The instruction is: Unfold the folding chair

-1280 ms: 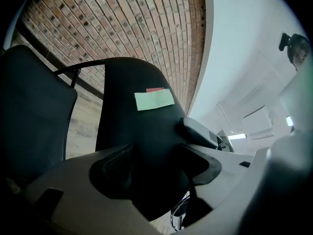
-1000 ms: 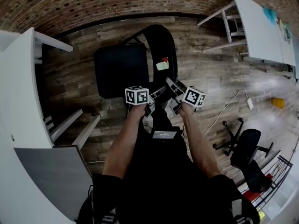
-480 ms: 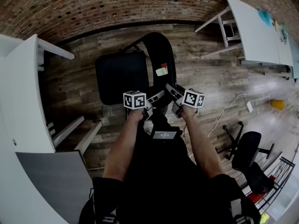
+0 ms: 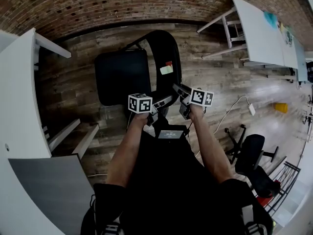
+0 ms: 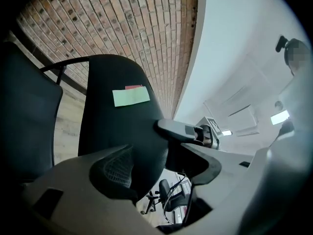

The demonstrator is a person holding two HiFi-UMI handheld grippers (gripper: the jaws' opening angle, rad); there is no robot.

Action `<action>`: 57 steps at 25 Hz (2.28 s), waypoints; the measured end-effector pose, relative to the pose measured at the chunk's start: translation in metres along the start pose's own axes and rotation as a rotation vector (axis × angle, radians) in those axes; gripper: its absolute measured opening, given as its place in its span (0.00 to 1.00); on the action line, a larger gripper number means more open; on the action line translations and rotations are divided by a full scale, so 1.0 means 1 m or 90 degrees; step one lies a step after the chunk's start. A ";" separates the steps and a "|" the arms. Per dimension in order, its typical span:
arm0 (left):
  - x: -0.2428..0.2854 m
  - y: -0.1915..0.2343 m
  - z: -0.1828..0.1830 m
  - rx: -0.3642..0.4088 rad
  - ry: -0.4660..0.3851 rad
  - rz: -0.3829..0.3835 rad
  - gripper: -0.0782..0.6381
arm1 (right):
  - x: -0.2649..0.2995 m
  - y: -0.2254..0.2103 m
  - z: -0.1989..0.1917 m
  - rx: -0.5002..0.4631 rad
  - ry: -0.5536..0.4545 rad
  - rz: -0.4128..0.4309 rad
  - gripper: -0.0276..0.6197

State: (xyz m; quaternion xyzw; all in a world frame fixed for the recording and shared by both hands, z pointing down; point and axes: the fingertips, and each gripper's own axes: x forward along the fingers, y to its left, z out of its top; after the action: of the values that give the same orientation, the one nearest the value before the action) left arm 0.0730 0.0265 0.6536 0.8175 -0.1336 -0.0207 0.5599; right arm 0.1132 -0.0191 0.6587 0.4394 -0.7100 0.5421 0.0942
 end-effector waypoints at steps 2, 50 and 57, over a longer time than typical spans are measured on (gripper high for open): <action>0.002 -0.003 -0.005 -0.005 -0.005 -0.007 0.55 | 0.002 0.000 0.002 -0.003 0.000 -0.008 0.24; -0.217 -0.171 -0.082 0.049 -0.376 -0.037 0.52 | -0.184 0.083 -0.121 0.013 -0.087 0.185 0.24; -0.221 -0.215 -0.107 0.085 -0.364 -0.162 0.53 | -0.217 0.149 -0.172 -0.025 -0.080 0.252 0.24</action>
State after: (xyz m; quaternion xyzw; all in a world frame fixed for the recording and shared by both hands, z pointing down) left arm -0.0779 0.2499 0.4698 0.8238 -0.1835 -0.3104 0.4375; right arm 0.0755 0.2452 0.4917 0.3222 -0.7976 0.5075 -0.0497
